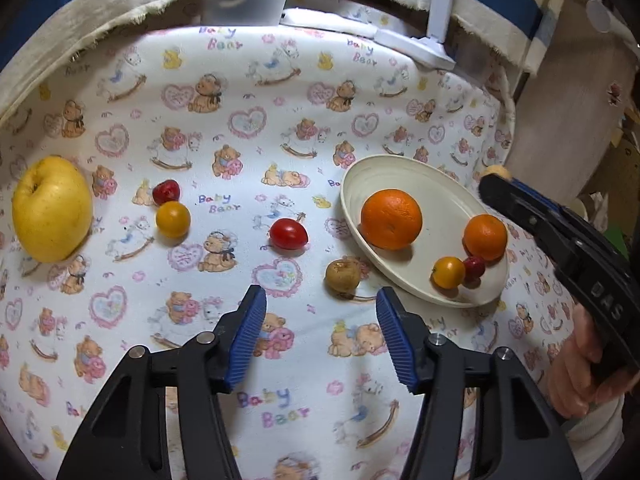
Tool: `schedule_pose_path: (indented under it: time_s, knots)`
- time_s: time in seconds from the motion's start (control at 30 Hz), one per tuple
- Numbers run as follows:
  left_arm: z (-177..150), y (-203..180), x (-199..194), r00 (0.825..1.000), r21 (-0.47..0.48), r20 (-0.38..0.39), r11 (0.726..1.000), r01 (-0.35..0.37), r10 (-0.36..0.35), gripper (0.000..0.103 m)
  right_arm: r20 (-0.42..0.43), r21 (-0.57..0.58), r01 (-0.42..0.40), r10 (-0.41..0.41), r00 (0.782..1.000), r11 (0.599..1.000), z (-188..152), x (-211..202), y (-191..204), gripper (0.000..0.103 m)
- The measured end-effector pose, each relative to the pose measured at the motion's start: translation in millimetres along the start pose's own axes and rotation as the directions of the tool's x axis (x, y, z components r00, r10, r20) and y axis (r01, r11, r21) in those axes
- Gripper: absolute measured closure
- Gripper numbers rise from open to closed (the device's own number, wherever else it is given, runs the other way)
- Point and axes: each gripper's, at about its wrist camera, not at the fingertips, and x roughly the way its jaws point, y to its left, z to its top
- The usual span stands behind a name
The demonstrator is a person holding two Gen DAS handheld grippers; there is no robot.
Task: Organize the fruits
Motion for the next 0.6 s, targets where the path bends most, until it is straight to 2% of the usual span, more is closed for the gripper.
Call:
schedule_pose_path:
  time_s: [0.23, 0.4, 0.47, 0.53, 0.6]
  knots:
    - [4, -15, 16, 0.999, 0.012, -0.041, 1.0, -0.015, 0.016, 0.05, 0.005, 0.048, 0.01, -0.011, 1.0, 0.999, 3, -2, -13, 0.079]
    - [9, -21, 31, 0.998, -0.007, -0.064, 1.0, -0.013, 0.013, 0.05, 0.048, 0.083, 0.035, -0.039, 0.998, 0.996, 4, -6, -25, 0.079]
    - [8, -19, 34, 0.998, -0.024, -0.064, 0.999, -0.027, 0.025, 0.058, 0.06, 0.076, 0.067, -0.072, 0.996, 0.995, 5, -7, -27, 0.079]
    - [9, -17, 37, 0.997, -0.032, -0.074, 0.999, -0.018, 0.016, 0.063, 0.058, 0.107, 0.061, -0.067, 0.996, 0.992, 6, -8, -31, 0.079]
    - [9, -15, 37, 0.997, -0.032, -0.071, 0.999, -0.03, 0.027, 0.063, 0.045, 0.134, 0.042, -0.049, 0.998, 0.99, 7, -8, -35, 0.079]
